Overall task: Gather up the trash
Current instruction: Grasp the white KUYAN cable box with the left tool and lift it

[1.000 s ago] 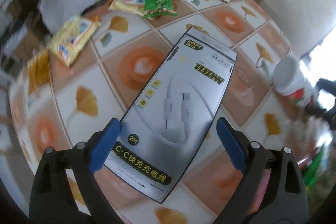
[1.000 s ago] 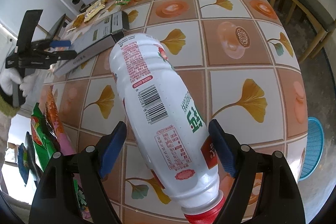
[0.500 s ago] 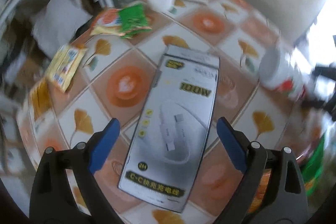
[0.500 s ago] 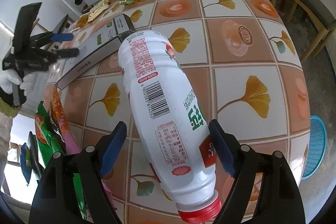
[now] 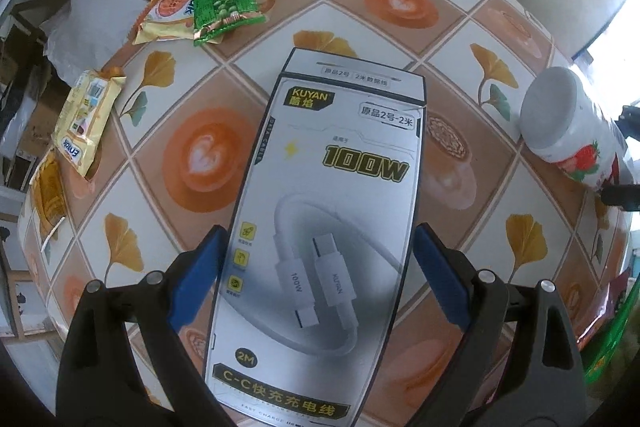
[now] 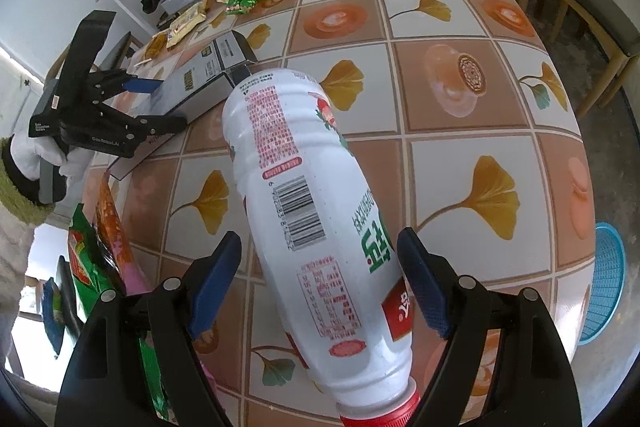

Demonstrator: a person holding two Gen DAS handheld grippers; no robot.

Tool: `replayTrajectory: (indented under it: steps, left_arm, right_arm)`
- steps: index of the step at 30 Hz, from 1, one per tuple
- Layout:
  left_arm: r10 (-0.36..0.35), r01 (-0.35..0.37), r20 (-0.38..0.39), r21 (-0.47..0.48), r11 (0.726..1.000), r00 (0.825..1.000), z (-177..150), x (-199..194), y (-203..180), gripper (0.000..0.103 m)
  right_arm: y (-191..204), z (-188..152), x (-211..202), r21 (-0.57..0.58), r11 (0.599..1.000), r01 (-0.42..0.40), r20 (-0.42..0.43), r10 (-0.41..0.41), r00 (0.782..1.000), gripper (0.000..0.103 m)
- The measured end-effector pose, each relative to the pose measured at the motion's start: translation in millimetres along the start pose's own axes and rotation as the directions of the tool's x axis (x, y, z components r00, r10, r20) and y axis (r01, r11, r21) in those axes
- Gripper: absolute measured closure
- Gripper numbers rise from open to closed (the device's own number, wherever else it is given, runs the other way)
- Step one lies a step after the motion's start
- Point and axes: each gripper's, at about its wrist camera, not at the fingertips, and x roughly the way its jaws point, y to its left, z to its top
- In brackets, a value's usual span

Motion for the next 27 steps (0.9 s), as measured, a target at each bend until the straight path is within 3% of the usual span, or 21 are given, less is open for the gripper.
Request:
replayTrajectory:
  steps: [10, 15, 21, 27]
  left_arm:
    - [0.072, -0.072, 0.0, -0.067, 0.995, 0.997, -3.9, -3.4, 3.3, 0.016]
    - [0.118, -0.11, 0.05, -0.144, 0.983, 0.992, -11.1, -21.0, 6.9, 0.018]
    - [0.183, -0.151, 0.137, -0.216, 0.965, 0.973, -25.7, -55.1, 4.6, 0.018]
    - [0.273, -0.215, 0.188, -0.283, 0.935, 0.943, -51.2, -81.3, -3.6, 0.019]
  right_arm:
    - [-0.3, -6.9, -0.9, 0.002, 1.0, 0.025, 0.009, -0.025, 1.0, 0.031]
    - [-3.1, -9.6, -3.5, 0.024, 1.0, 0.02, 0.023, -0.02, 1.0, 0.034]
    - [-8.2, -12.7, -7.9, 0.049, 0.999, -0.002, 0.037, 0.0, 0.999, 0.035]
    - [-10.2, -14.5, -8.2, 0.062, 0.998, -0.016, 0.04, 0.013, 0.999, 0.036]
